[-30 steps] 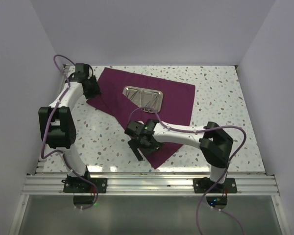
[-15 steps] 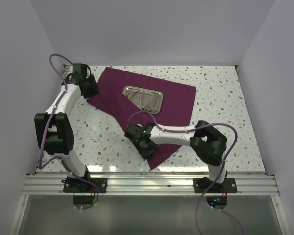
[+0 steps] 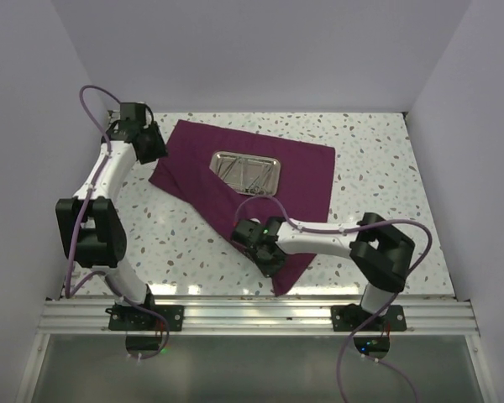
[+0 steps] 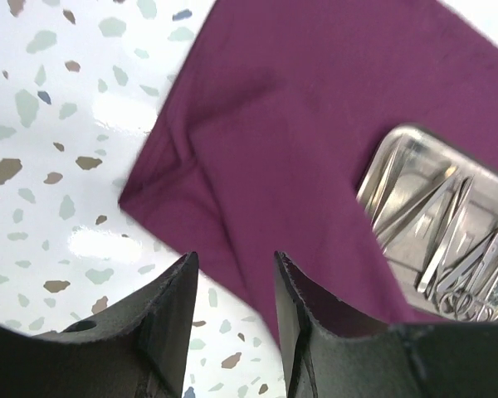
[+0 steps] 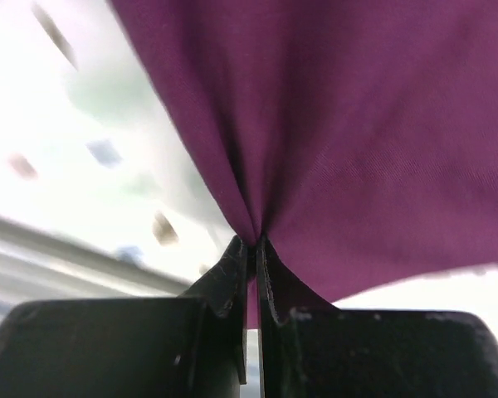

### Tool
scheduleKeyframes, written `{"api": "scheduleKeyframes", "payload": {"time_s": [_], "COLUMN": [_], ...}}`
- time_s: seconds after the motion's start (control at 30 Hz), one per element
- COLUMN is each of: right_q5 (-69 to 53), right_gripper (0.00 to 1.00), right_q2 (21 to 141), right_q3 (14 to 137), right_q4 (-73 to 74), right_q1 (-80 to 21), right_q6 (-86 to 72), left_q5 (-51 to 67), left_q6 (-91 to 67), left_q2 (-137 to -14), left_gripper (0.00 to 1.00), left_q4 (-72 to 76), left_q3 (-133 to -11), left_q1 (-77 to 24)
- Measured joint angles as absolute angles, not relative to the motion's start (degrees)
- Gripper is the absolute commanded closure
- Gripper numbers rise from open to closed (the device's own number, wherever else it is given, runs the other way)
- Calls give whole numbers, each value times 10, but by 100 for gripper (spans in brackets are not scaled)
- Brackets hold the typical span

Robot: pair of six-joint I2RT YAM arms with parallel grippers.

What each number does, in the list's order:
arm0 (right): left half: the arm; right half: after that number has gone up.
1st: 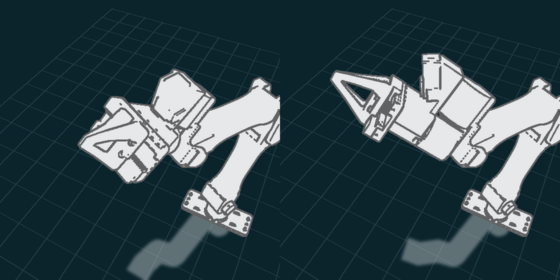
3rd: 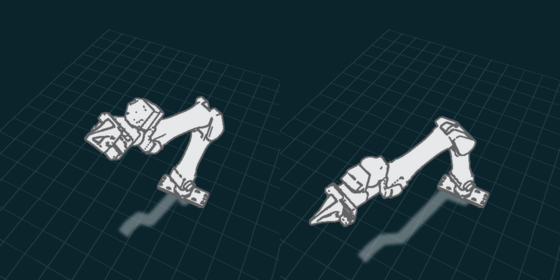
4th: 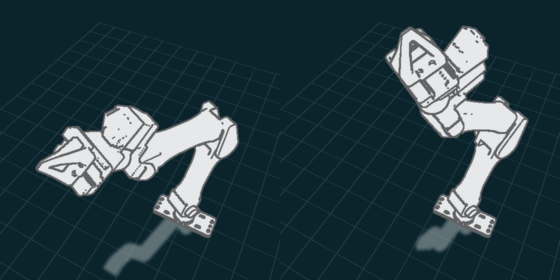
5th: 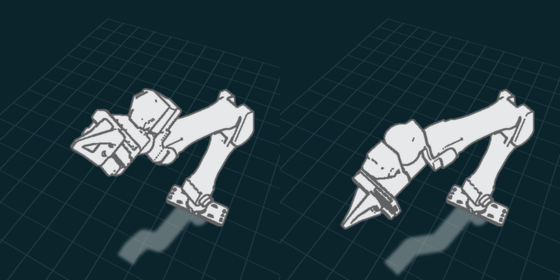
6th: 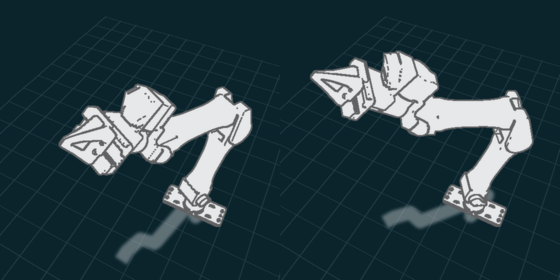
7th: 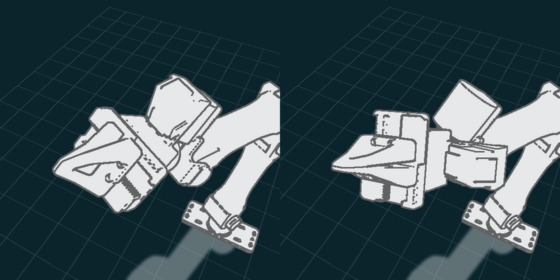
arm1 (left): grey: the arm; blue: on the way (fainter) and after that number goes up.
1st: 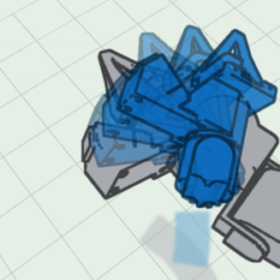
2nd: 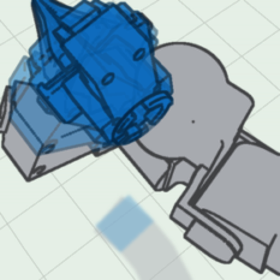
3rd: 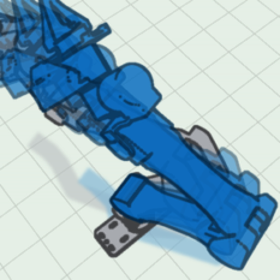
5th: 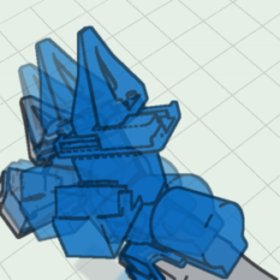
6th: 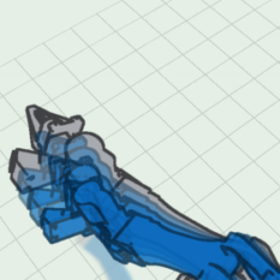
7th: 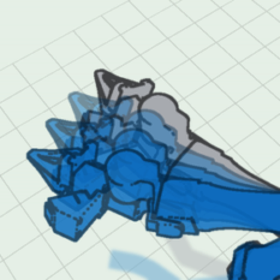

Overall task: Open and lay out the surgical kit
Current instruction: Open the surgical kit at the center of the board.

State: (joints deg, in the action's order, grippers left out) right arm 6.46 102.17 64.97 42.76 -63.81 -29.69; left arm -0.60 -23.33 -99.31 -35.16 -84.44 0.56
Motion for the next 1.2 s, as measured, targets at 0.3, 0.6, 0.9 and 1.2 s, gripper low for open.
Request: {"api": "scheduleKeyframes", "payload": {"time_s": [0.3,0.6,0.9,1.2], "right_q5": [66,37,36,72], "right_gripper": [100,100,2,2], "right_q2": [788,635,724,812], "right_q3": [611,503,528,645], "right_q4": [640,726,763,759], "right_q1": [-645,-647,-649,-650], "right_q6": [-315,-350,-356,-344], "left_q5": [-19,-39,-51,-54], "left_q6": [-245,-321,-403,-464], "left_q2": [-939,-808,-752,-760], "left_gripper": [55,54,57,62], "left_q4": [-354,-377,-429,-436], "left_q3": [-824,-657,-574,-482], "left_q1": [6,-51,-141,-219]}}
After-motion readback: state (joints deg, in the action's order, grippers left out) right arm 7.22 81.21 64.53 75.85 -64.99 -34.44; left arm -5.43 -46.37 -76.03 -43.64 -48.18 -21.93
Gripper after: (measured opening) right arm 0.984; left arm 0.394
